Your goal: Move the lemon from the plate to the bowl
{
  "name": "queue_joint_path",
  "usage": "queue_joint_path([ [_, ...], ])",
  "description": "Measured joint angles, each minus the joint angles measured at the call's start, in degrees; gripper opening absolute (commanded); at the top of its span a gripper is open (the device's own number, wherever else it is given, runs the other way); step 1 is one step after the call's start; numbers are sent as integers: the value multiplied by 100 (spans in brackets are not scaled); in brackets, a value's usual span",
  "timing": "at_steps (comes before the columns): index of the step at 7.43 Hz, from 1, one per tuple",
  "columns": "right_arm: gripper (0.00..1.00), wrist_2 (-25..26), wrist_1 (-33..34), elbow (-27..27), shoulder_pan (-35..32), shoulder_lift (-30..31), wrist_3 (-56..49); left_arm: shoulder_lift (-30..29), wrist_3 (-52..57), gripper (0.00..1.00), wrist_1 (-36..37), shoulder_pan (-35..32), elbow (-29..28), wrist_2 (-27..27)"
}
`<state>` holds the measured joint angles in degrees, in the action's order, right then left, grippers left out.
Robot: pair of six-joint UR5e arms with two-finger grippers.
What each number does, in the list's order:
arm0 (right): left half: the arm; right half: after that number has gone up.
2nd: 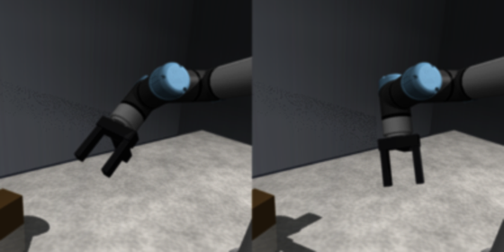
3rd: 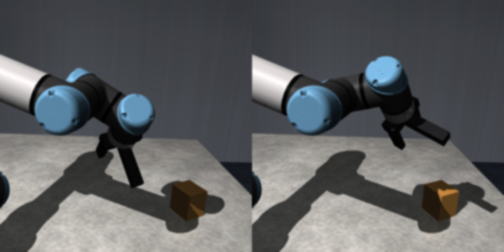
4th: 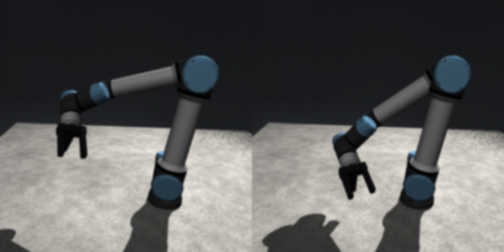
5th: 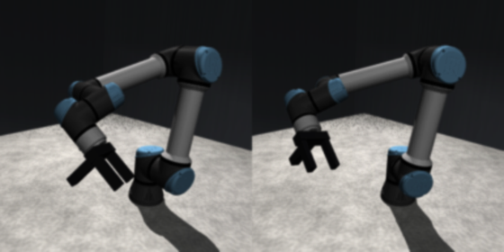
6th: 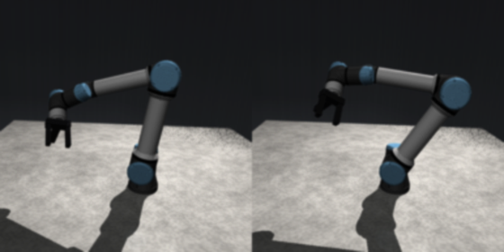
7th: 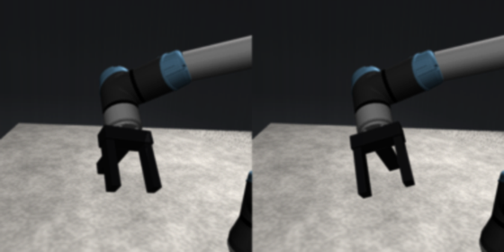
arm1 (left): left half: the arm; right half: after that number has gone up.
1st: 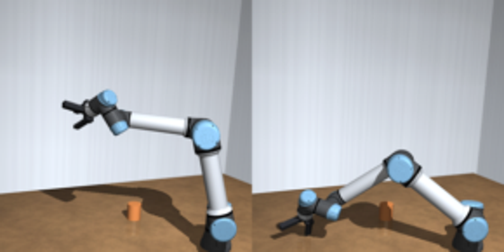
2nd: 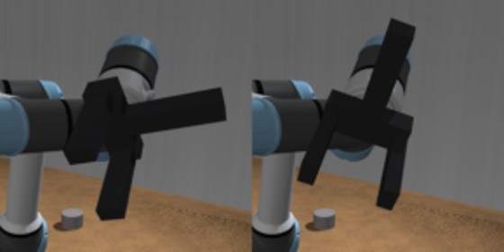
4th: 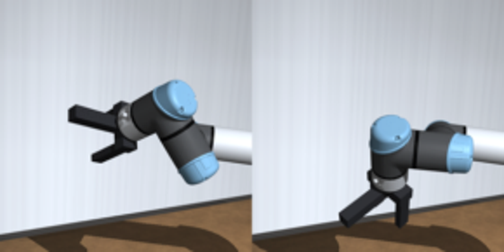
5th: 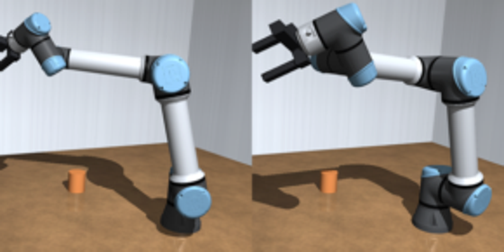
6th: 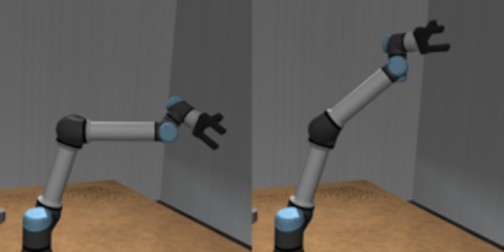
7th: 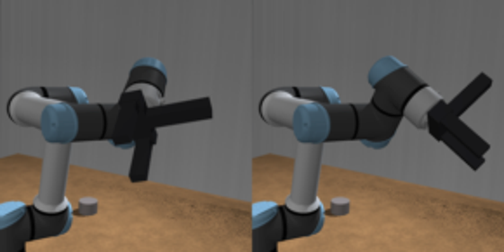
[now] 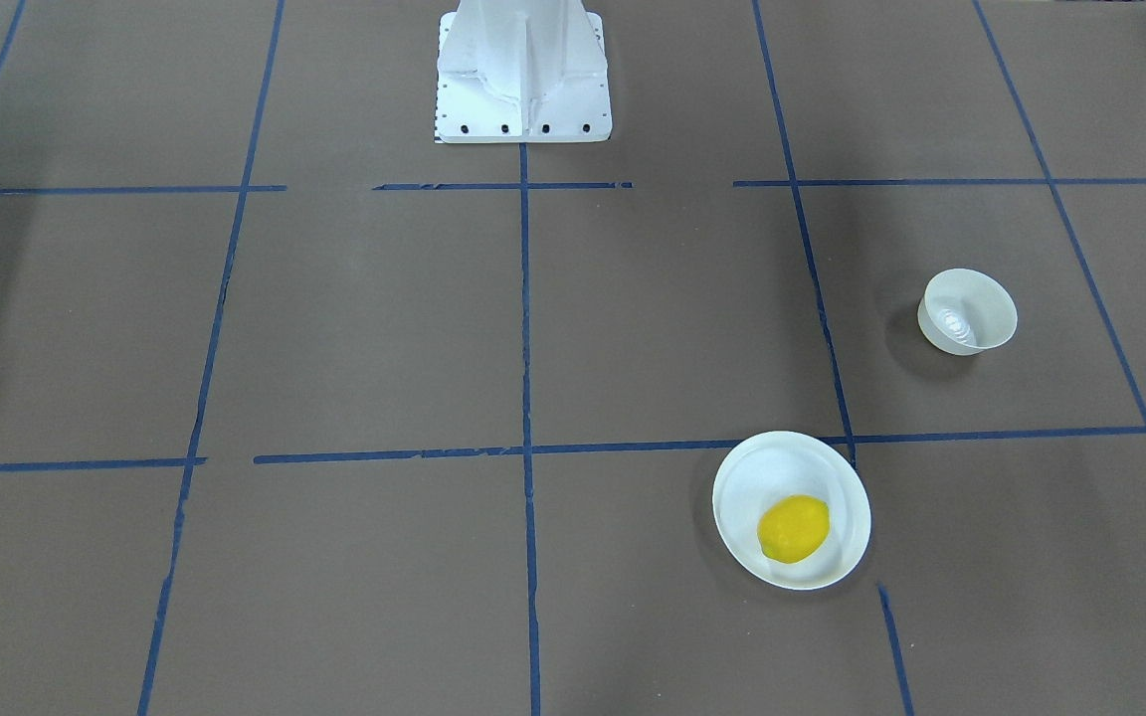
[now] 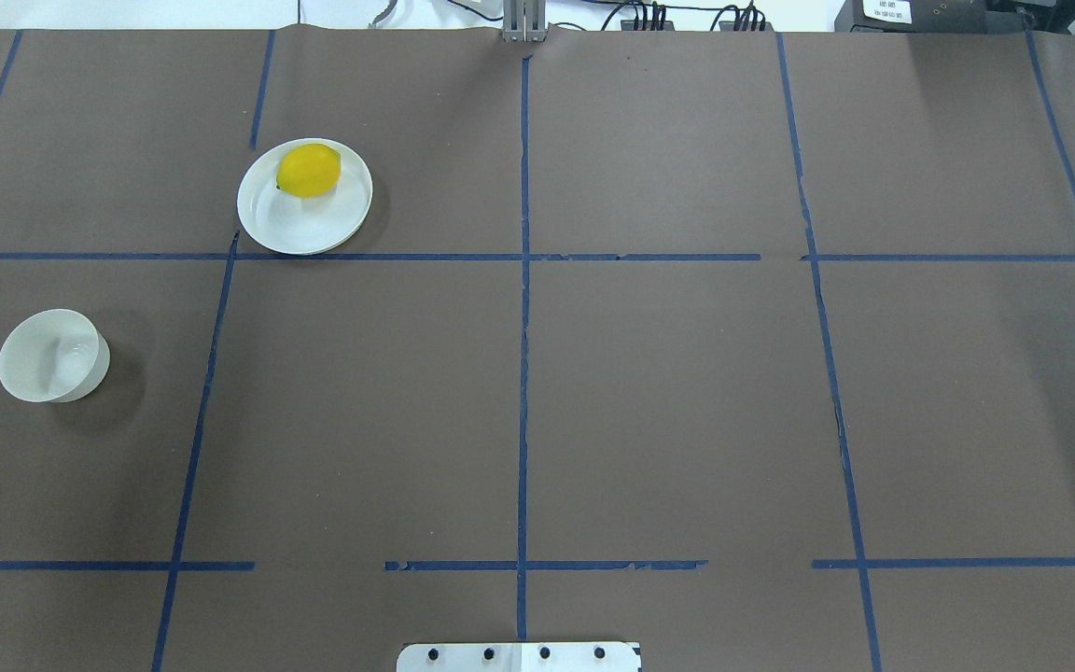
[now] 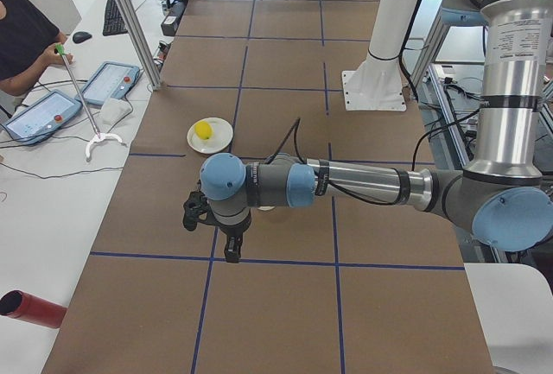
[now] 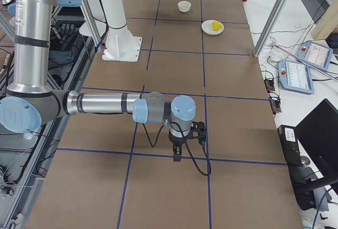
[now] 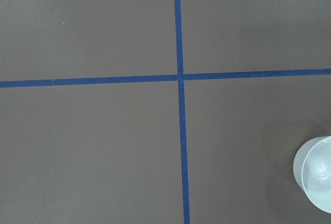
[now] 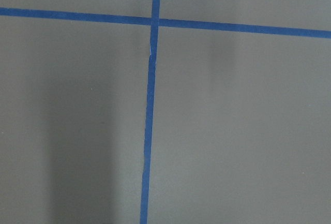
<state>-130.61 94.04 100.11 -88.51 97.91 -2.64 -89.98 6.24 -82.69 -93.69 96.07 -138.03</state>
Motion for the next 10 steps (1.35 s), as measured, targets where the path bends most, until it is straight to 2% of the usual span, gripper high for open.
queue_joint_path([
  [6, 100, 0, 0, 0, 0, 0, 0, -68, -52, 100, 38, 5, 93, 226],
  [10, 100, 0, 0, 0, 0, 0, 0, 66, -11, 100, -80, 114, 532, 151],
])
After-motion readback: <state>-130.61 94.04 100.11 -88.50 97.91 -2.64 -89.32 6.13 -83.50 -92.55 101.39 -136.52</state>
